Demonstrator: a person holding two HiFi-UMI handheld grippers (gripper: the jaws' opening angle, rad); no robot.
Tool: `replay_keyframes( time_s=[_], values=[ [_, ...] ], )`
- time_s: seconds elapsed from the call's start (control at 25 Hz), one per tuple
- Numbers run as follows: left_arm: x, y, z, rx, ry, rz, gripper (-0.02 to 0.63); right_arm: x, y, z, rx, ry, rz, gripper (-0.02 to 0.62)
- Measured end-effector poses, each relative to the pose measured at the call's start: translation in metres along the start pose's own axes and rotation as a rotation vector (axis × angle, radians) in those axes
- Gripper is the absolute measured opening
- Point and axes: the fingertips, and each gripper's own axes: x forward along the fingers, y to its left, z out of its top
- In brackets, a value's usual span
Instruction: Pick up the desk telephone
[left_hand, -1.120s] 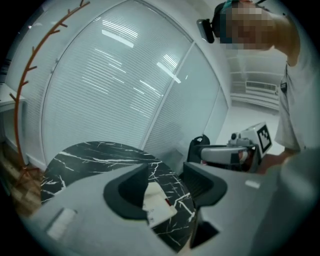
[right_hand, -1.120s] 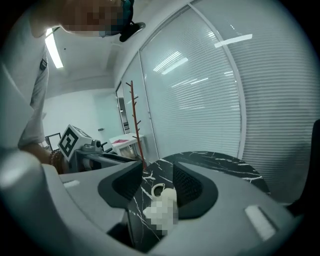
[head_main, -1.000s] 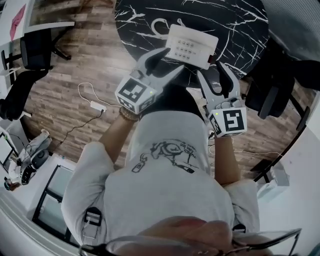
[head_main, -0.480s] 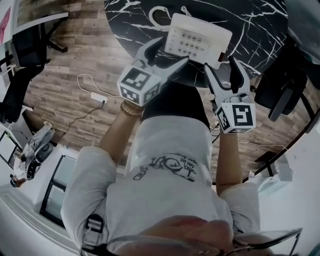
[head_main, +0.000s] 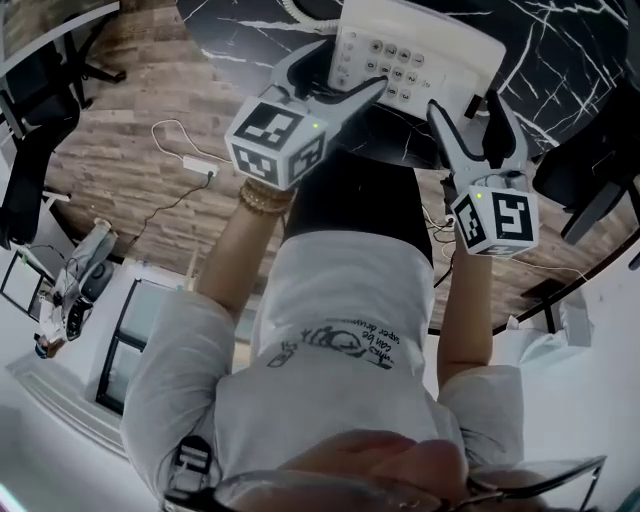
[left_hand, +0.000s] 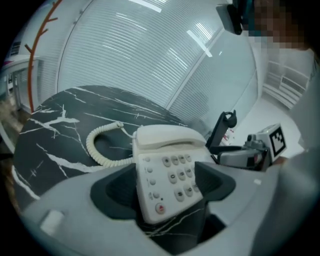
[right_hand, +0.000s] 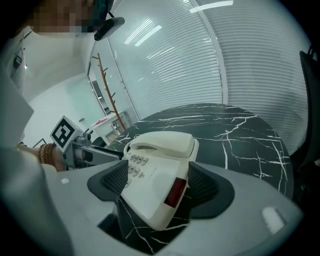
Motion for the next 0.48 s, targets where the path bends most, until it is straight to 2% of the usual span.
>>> replay_keyframes(
  time_s=[0.2, 0.48],
  values=[
    [0.014, 0.009, -0.008, -0.04, 0.011, 0.011, 0.376, 0.013, -0.014, -0.014, 0.025, 0.017, -0.011, 0.39],
    [0.023, 0.014, -0.015, -0.075, 0.03, 0.018, 0.377, 0.027, -0.014, -0.028, 0.05, 0.047, 0.023, 0.391]
  ],
)
